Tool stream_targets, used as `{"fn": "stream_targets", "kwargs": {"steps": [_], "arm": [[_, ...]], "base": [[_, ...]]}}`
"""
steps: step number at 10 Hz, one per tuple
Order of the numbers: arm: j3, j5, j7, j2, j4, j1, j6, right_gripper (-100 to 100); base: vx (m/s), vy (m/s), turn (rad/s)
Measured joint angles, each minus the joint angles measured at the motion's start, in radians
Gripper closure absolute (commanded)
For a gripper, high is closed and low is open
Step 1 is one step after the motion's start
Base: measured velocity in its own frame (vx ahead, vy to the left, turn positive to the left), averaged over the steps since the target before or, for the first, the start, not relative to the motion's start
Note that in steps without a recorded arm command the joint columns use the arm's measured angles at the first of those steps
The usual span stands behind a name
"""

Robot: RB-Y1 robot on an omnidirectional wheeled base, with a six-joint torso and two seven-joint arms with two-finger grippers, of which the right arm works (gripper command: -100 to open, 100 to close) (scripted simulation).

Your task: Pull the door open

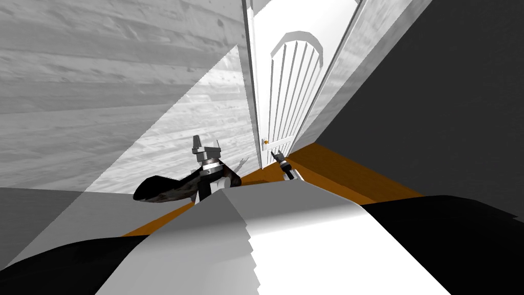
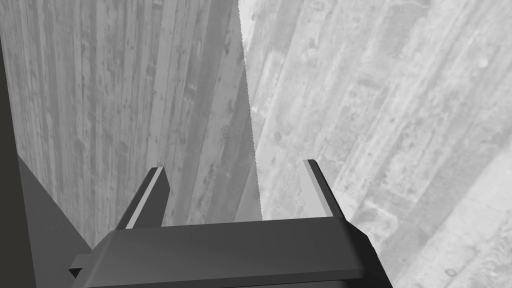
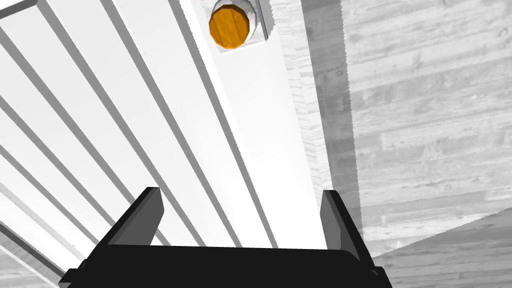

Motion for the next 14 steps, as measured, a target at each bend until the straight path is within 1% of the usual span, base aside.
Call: {"fn": "stream_targets", "kwargs": {"steps": [1, 3, 5, 6, 7, 8, 9, 11, 12, 13, 14], "arm": [[0.002, 0.017, 0.019, 0.002, 0.012, 0.000, 0.000, -100], [0.007, 0.062, 0.060, -0.004, 0.033, -0.004, 0.006, -100], [0.004, 0.095, 0.097, -0.002, 0.072, -0.020, 0.003, -100], [0.004, 0.113, 0.118, -0.002, 0.088, -0.022, 0.000, -100], [0.006, 0.131, 0.137, 0.001, 0.103, -0.030, 0.002, -100], [0.006, 0.133, 0.141, 0.002, 0.105, -0.031, 0.003, -100], [-0.012, 0.121, 0.130, -0.022, 0.120, -0.040, -0.005, -100], [-0.052, 0.102, 0.127, -0.042, 0.170, -0.059, -0.037, -100], [-0.073, 0.091, 0.123, -0.059, 0.188, -0.065, -0.050, -100], [-0.090, 0.080, 0.109, -0.084, 0.201, -0.074, -0.057, -100], [-0.105, 0.072, 0.105, -0.091, 0.223, -0.086, -0.066, -100]], "base": [[0.119, -0.013, 0.051], [0.124, -0.021, 0.031], [0.146, -0.015, 0.039], [0.157, -0.036, 0.019], [0.070, -0.019, 0.008], [-0.020, 0.096, 0.156], [0.005, 0.184, 0.093], [0.027, 0.198, 0.118], [0.100, 0.157, 0.107], [0.120, 0.108, 0.074], [0.138, 0.122, 0.130]]}}
